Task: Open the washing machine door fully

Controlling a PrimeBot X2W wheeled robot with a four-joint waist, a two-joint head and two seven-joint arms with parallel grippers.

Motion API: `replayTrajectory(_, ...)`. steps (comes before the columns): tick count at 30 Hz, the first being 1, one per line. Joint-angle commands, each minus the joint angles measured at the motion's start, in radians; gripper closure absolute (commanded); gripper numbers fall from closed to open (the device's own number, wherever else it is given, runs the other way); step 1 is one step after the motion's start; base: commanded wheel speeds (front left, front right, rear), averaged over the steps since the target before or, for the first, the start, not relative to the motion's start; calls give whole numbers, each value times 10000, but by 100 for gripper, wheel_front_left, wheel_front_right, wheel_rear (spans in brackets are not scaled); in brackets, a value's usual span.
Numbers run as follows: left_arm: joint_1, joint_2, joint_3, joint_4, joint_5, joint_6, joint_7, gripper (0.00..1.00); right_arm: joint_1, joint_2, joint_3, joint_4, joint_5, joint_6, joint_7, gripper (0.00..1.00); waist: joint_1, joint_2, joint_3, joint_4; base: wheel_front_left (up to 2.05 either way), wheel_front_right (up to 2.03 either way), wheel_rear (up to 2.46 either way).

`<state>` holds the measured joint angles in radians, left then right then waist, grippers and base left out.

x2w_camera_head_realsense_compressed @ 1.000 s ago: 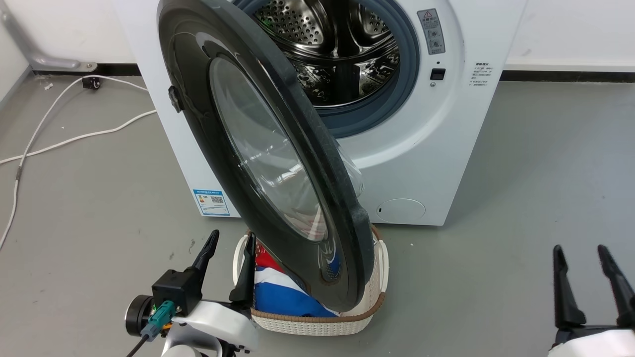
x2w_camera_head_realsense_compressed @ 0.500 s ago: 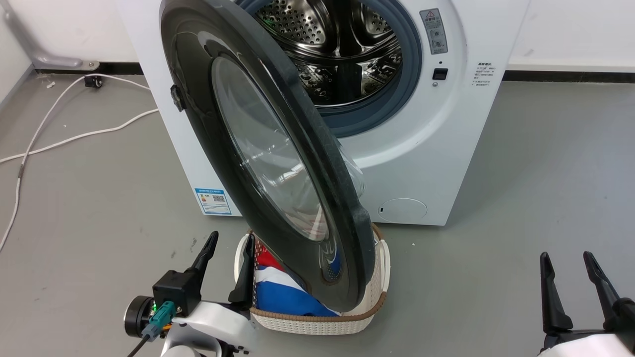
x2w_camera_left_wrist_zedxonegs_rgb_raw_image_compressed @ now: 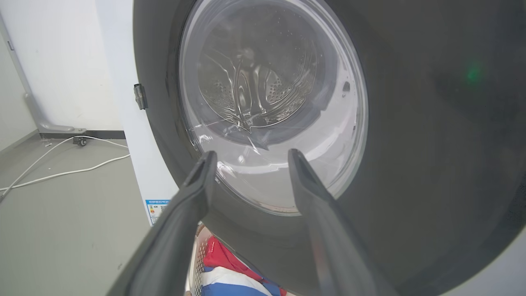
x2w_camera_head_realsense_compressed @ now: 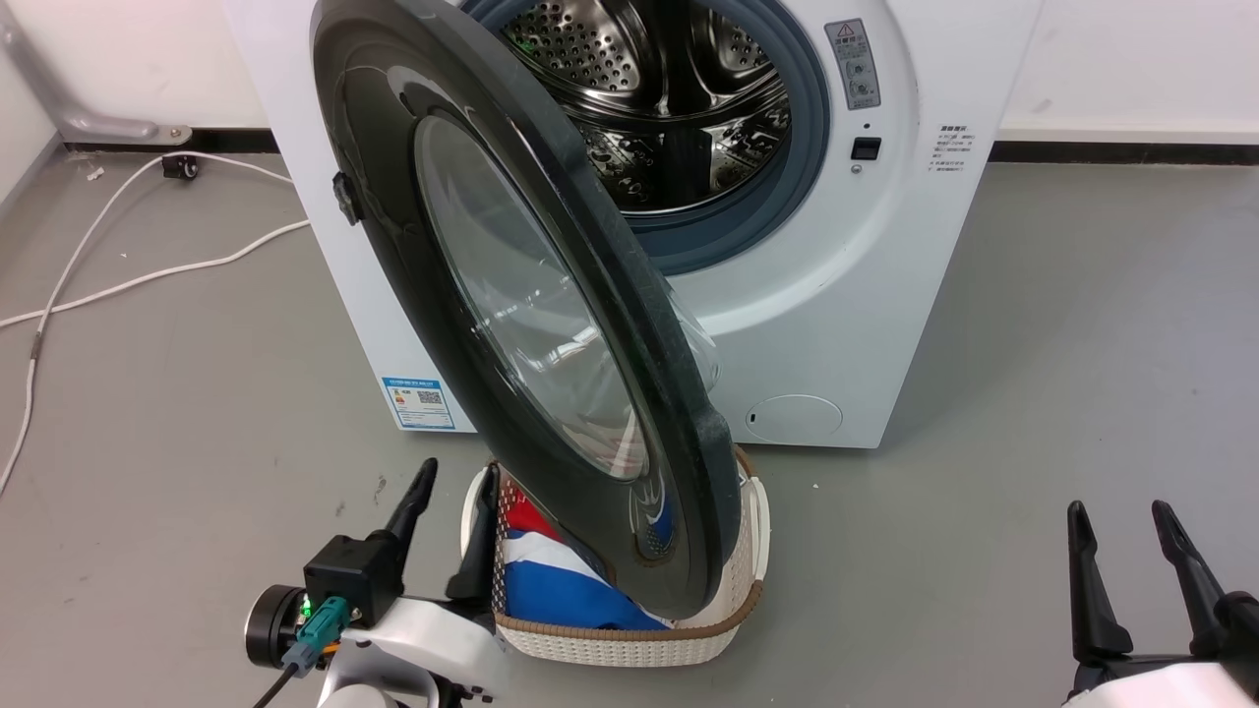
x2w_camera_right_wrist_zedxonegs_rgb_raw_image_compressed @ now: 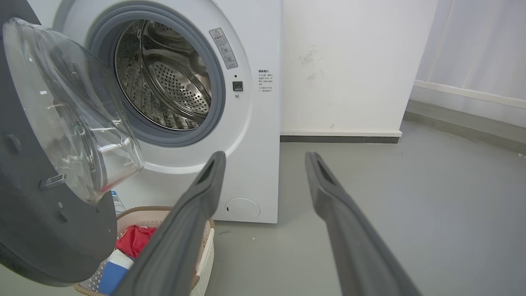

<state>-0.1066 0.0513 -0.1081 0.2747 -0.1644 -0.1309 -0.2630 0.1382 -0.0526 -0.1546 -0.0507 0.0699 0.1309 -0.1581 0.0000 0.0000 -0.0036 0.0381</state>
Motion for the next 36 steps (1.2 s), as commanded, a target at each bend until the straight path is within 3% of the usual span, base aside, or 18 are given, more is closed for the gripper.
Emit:
replayTrajectory(1,-43,3,-15,-6,-59,3,-24,100,-133,36,26,47,141,-2,-46,0,0,0,-1,-4,0,0,0)
replayTrajectory(7,-296,-6,220,-305,-209,12,-24,100,-195,35,44,166,234,-2,-88,0,0,0,26,33,0,0,0)
replayTrajectory(13,-743,-9,189,-1896,-585,318,-24,100,-277,33,75,232,338,-2,-121,0,0,0,63,90,0,0,0)
replayTrajectory(21,-1724,-9,-616,-4011,-749,717,-24,100,-368,32,90,397,451,-2,-131,0,0,0,43,177,0,0,0)
replayTrajectory(29,-2558,-7,-2446,-5783,-1101,934,268,100,-413,32,101,556,358,-2,-172,0,0,0,58,207,0,0,0)
replayTrajectory(36,-2569,-7,-4689,-6191,-1850,802,1351,100,-460,33,70,674,311,-2,-185,0,0,0,109,224,0,0,0)
